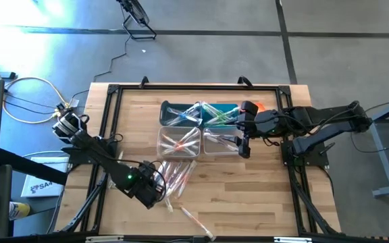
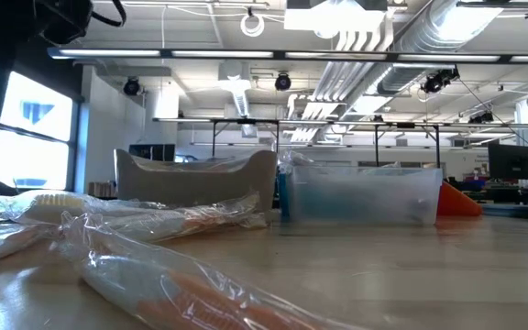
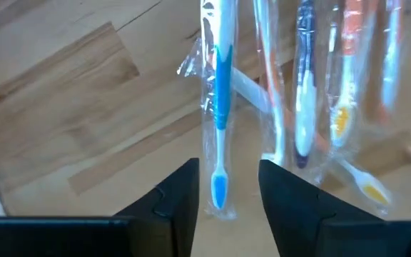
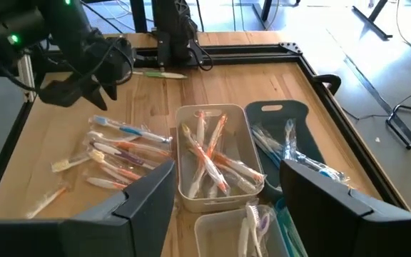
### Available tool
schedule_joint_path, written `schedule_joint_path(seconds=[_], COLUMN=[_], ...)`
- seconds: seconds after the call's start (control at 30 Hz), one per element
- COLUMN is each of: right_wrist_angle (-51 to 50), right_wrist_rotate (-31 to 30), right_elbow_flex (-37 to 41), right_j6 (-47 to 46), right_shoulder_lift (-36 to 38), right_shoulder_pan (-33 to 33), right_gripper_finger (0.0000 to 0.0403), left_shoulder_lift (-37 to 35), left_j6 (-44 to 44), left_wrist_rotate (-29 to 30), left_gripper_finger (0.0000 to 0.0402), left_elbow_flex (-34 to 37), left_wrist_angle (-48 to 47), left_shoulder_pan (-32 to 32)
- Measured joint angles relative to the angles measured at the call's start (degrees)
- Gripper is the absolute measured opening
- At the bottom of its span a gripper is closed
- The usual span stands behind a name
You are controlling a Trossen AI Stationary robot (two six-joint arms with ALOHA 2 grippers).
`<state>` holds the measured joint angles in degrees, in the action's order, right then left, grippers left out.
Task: Pick & Place Toothbrushes
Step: Put the blue toothbrush into the dark blue bin
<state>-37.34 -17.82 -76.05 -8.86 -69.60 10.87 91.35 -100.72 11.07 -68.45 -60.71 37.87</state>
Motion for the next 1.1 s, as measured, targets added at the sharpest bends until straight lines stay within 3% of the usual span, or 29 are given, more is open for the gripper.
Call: schedule_joint_path(seconds=[0.47,0.8,1.1], right_wrist_angle=[-0.1,0.0,0.0], right_wrist_rotate=[0.0,0.0,0.0], right_elbow_flex=[0.0,0.0,0.0], right_j6=[0.1,0.1,0.2], right_shoulder_lift=[0.0,0.0,0.0], right_shoulder_pan=[0.0,0.0,0.0], right_gripper_finger=[0.0243,0.0243,0.0243], left_shoulder_lift=[4.6,4.6,4.6], left_j6=[0.1,-0.1,-0.3], left_wrist_rotate=[-0.1,-1.7,-1.5], left_gripper_finger=[0.0142,0.0142,0.0142], left_elbow_flex=[0.3,10.7,12.7], left_wrist_angle=[1.9,18.7,19.2], left_shoulder_pan=[0.0,0.0,0.0])
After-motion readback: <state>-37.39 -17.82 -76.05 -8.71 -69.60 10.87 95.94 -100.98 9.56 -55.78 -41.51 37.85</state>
